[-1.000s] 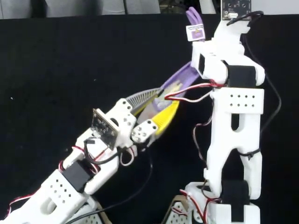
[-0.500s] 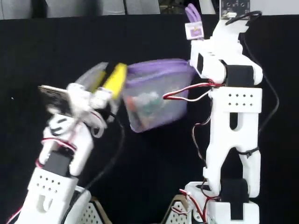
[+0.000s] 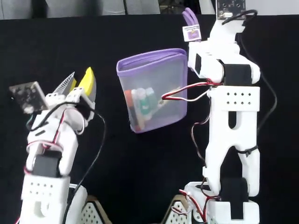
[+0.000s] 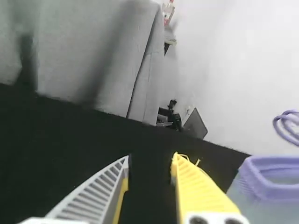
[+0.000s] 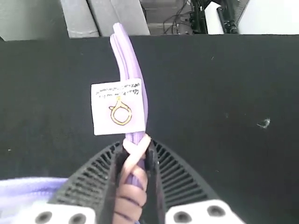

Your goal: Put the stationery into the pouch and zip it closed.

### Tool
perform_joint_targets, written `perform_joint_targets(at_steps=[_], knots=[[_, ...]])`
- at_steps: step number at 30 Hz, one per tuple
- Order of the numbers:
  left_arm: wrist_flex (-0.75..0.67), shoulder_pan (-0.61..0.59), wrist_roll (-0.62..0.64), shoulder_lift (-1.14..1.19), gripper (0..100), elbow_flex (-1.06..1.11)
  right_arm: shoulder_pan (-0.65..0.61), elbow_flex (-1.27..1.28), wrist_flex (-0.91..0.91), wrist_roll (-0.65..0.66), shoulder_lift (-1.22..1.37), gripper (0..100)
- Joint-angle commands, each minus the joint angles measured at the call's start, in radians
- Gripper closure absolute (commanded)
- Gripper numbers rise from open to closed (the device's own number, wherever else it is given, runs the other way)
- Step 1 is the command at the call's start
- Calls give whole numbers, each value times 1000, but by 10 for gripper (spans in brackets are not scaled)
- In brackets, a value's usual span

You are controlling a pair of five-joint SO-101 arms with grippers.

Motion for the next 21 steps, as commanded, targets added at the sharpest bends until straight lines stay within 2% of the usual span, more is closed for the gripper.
perform_joint_targets(at_steps=[1,6,13,21], knots=[[95,-1,8,-155,841,-65,-49,-91,44,3,-8,988],[213,24,6,-336,841,-7,-115,-214,160,3,-16,988],[212,150,2,-477,840,117,-193,-526,348,3,-7,988],[213,159,2,-483,840,137,-292,-694,377,9,-7,988]])
